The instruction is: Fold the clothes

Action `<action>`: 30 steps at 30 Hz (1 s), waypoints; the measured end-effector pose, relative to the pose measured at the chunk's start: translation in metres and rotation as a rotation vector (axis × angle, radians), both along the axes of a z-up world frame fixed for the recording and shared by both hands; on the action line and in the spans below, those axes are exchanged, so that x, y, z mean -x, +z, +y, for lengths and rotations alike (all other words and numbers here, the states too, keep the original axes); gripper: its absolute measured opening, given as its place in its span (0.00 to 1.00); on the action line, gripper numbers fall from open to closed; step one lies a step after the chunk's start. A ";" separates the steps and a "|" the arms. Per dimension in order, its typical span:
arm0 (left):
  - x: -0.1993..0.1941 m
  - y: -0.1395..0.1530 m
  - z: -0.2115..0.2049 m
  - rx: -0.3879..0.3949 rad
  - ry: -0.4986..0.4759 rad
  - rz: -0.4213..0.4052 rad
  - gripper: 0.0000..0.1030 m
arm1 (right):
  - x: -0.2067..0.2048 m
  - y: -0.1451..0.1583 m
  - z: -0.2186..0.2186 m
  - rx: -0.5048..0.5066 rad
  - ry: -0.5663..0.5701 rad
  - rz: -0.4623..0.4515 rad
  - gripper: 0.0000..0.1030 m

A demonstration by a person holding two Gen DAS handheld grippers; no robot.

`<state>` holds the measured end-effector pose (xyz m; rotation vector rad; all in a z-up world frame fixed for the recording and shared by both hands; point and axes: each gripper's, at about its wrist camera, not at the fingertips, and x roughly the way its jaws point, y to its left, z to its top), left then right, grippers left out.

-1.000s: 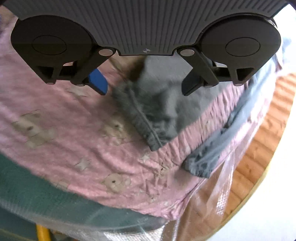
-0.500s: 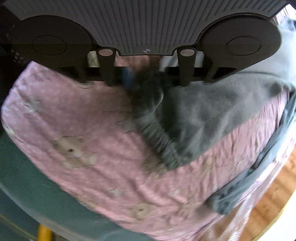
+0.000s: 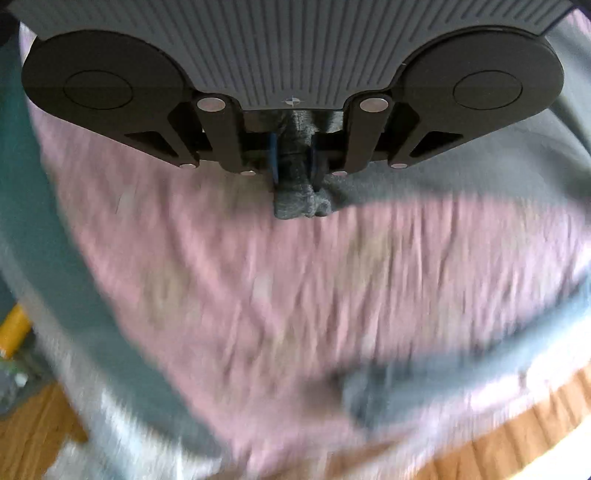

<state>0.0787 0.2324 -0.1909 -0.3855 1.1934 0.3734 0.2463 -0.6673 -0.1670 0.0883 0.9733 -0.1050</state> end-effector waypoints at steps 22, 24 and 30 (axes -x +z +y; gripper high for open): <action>0.014 0.018 -0.157 0.025 -0.178 -0.048 0.60 | 0.098 -0.029 -0.061 -0.207 0.120 -0.190 0.70; 0.019 0.022 -0.168 0.017 -0.190 -0.049 0.60 | 0.089 -0.030 -0.054 -0.153 0.221 -0.196 0.70; 0.037 0.034 -0.202 -0.007 -0.226 -0.054 0.62 | 0.073 -0.023 -0.059 -0.182 0.511 -0.137 0.62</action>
